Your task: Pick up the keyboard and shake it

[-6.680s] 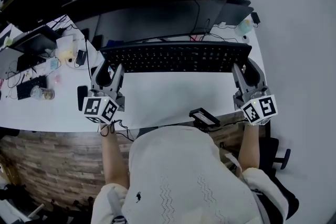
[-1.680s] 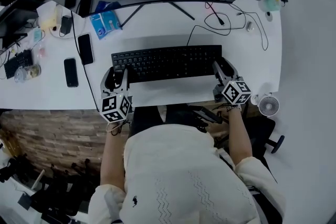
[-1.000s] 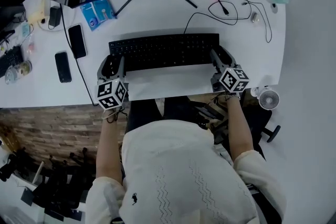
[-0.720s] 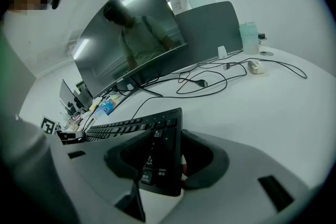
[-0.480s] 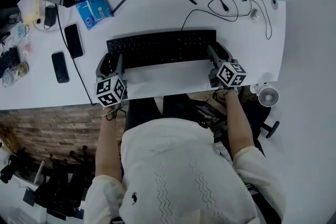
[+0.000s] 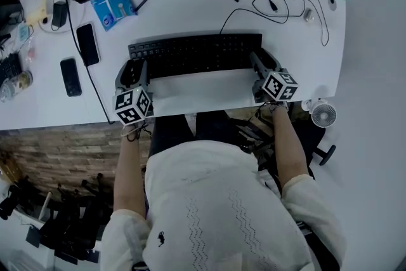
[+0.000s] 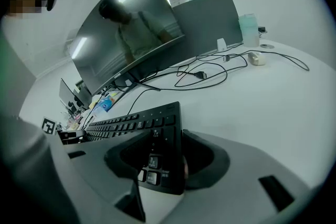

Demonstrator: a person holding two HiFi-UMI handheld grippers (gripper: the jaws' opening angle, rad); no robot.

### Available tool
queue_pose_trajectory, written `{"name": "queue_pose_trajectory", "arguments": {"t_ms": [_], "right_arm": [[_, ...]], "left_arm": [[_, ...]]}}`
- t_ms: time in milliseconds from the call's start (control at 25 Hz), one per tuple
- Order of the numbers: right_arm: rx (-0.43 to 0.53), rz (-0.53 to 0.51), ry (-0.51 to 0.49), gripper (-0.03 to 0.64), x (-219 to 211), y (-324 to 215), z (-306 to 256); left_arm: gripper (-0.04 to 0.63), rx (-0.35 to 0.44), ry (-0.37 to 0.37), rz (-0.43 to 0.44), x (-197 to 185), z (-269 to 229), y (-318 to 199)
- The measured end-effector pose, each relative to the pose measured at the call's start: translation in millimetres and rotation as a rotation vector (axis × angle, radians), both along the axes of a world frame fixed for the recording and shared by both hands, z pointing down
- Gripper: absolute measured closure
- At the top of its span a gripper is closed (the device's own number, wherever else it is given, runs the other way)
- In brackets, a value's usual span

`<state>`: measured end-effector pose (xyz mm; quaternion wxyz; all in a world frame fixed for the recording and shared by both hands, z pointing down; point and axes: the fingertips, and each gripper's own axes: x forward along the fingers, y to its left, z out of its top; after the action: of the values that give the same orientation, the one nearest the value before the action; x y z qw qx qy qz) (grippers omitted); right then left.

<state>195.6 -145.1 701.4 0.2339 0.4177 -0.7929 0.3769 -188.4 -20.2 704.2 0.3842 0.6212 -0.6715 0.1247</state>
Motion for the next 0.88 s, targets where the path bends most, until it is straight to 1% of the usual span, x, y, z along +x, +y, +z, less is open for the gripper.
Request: {"name": "queue_pose_trajectory", "arguments": {"t_ms": [400,720,880], "right_arm": [[0.000,-0.013,0.005,0.440,-0.9,0.5,1.7],[0.004,0.004,0.010,0.438,-0.4,1.2,1.6],[-0.002,0.008,0.016,0.437,0.0,1.3,2.4]], "left_arm": [[0.368,0.011,-0.024,0.031,0.6,3.1,-1.0],[0.367,0.017,-0.024,0.034,0.5,3.9,-1.0],[0.367,0.014,-0.010,0.039,0.7,5.0,-1.3]]}}
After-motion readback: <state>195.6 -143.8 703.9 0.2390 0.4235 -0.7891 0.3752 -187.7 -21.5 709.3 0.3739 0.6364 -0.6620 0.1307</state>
